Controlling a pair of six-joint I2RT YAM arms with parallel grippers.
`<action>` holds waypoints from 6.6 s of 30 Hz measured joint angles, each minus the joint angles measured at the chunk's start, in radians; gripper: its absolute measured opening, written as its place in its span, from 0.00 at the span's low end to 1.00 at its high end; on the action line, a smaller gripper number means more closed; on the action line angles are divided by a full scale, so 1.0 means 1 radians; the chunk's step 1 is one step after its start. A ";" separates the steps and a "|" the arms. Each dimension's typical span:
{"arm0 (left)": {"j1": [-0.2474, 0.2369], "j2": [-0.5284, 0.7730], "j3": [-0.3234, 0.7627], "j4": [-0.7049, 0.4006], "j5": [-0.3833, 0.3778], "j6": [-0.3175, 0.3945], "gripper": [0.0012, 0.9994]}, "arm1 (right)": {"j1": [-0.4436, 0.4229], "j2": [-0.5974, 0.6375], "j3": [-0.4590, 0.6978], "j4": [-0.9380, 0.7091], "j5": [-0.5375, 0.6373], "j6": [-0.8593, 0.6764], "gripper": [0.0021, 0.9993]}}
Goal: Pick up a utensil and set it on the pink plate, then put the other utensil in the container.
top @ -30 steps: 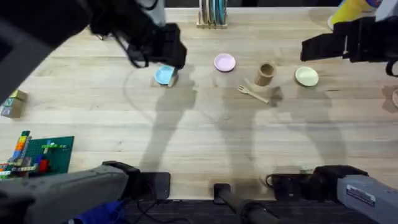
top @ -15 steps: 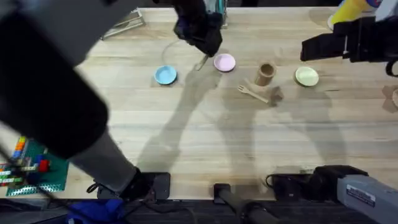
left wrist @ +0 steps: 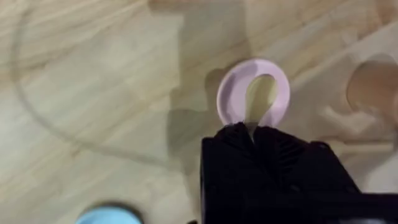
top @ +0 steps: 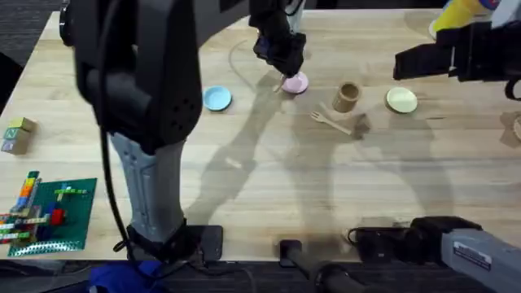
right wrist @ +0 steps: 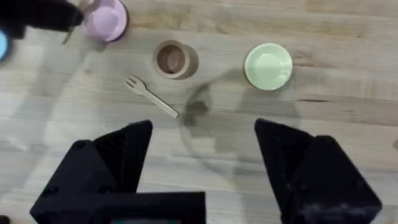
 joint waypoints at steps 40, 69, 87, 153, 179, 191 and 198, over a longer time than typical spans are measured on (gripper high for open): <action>-0.009 0.076 0.002 0.114 0.039 -0.050 0.75 | 0.000 0.000 0.000 0.000 0.000 0.000 1.00; -0.013 0.076 0.201 -0.058 0.033 -0.056 1.00 | 0.000 0.000 0.000 0.000 0.000 0.000 1.00; 0.002 0.020 0.292 -0.336 -0.129 -0.072 1.00 | 0.000 0.000 0.000 0.000 0.000 0.000 1.00; 0.008 0.264 0.301 -0.013 -0.259 -0.641 0.82 | 0.000 0.000 0.000 0.000 0.000 0.000 1.00; 0.008 0.266 0.301 -0.038 -0.255 -0.645 0.04 | 0.000 0.000 0.000 0.000 0.000 0.000 1.00; 0.008 0.259 0.340 -0.099 -0.256 -0.569 0.04 | 0.000 0.000 0.000 0.000 0.000 0.000 1.00; 0.008 0.158 0.341 -0.225 -0.256 -0.445 0.04 | 0.000 0.000 0.000 0.000 0.000 0.000 1.00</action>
